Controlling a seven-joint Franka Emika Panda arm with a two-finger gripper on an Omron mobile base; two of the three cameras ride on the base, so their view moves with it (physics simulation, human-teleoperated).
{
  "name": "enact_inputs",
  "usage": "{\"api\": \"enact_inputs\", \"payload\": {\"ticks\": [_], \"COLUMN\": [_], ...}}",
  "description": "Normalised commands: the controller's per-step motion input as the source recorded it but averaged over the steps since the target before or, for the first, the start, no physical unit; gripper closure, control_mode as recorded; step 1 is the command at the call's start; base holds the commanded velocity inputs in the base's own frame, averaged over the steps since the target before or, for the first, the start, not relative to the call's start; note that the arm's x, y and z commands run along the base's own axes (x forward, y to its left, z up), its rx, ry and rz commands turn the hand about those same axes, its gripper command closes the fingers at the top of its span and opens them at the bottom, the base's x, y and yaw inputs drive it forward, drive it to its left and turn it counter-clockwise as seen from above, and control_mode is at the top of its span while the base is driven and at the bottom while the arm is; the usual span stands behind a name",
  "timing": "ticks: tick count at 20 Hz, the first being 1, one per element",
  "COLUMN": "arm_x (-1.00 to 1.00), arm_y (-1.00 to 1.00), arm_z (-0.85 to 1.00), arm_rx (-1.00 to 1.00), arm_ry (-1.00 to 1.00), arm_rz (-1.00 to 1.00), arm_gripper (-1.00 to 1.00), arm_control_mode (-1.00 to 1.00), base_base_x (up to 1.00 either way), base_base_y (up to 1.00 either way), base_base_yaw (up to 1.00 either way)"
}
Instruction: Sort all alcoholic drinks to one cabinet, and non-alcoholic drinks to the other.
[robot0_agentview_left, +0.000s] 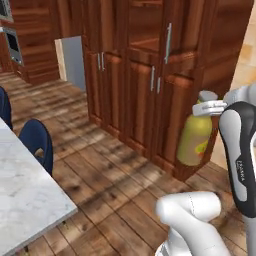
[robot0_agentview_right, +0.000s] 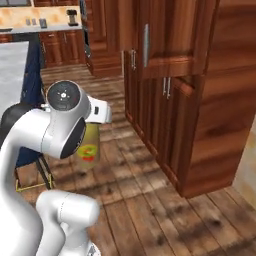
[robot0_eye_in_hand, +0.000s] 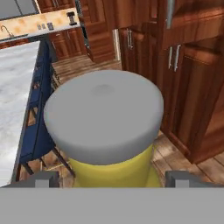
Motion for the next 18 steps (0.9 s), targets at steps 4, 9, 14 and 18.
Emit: {"api": "enact_inputs", "payload": {"ticks": [4,9,14,18], "arm_x": [0.0,0.0,0.0,0.0], "arm_y": [0.0,0.0,0.0,0.0], "arm_z": [0.0,0.0,0.0,0.0], "arm_rx": [0.0,0.0,0.0,0.0], "arm_ry": [0.0,0.0,0.0,0.0], "arm_rz": [0.0,0.0,0.0,0.0], "arm_gripper": [1.0,1.0,1.0,1.0], "arm_control_mode": [1.0,1.0,1.0,1.0], "base_base_x": [0.99,1.0,1.0,1.0], "base_base_y": [0.0,0.0,-0.16,-0.34], "base_base_yaw": [0.5,0.45,0.36,0.24]}}
